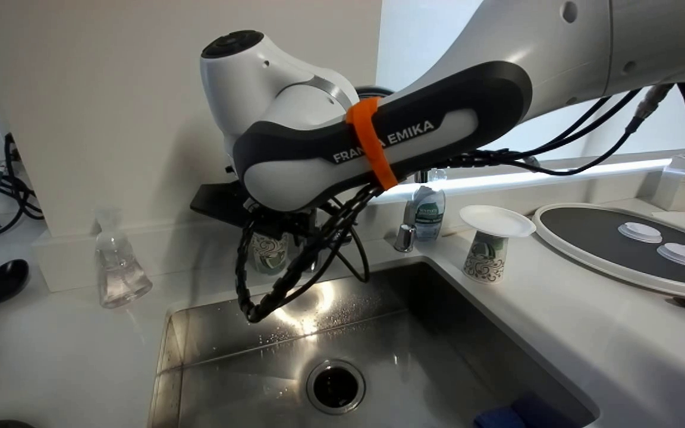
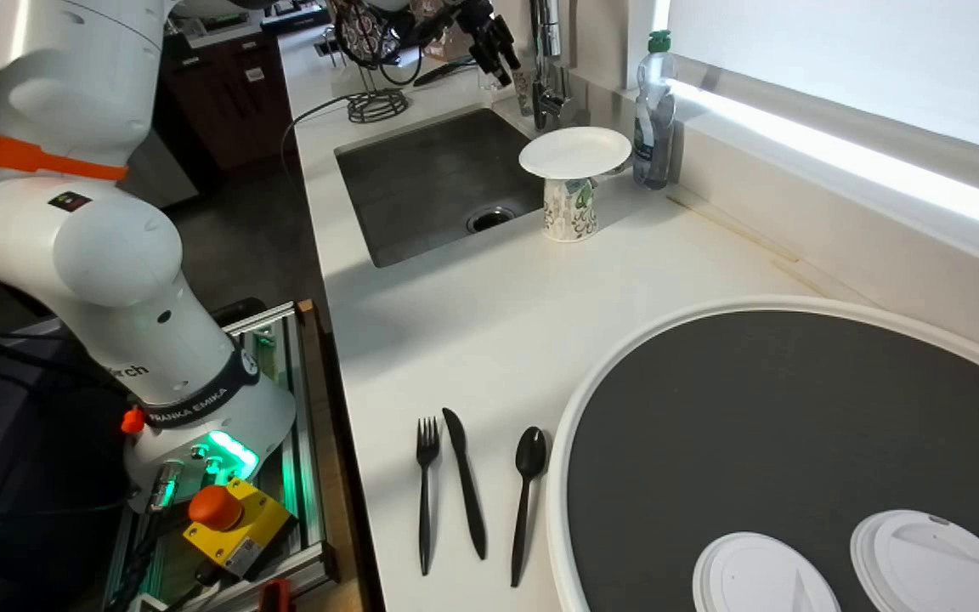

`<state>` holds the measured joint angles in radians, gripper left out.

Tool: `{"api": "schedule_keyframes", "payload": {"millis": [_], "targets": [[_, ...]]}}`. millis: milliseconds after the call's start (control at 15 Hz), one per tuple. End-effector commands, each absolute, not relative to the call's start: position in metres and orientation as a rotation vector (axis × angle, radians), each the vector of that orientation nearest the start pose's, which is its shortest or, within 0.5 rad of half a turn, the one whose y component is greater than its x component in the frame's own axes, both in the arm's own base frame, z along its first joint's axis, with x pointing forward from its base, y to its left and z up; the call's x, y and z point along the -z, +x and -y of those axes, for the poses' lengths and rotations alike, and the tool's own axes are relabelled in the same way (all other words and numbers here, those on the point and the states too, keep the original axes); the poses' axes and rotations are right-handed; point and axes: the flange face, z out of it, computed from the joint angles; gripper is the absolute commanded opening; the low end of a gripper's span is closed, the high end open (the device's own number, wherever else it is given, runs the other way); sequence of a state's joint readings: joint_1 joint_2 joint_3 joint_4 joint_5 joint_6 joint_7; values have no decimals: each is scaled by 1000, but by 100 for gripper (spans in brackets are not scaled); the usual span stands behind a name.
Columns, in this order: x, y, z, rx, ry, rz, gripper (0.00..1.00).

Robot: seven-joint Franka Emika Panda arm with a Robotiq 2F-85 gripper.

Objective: Move the tap to the left and put the cup on top of the other cup

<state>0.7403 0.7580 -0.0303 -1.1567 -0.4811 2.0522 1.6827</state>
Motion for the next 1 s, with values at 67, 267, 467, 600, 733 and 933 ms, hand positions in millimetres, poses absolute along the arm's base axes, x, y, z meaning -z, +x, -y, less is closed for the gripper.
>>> {"api": "schedule_keyframes", "payload": {"millis": [67, 267, 467, 600, 733, 933], "targets": [[-363, 598, -495, 774, -2859, -1198, 50], [-362, 598, -495, 773, -2860, -1201, 26], [-361, 598, -495, 770, -2863, -1198, 4], [-361, 598, -495, 769, -2863, -1197, 0], [-363, 599, -496, 770, -2860, -1189, 0], [-369, 599, -496, 758, -2851, -1172, 1]]}}
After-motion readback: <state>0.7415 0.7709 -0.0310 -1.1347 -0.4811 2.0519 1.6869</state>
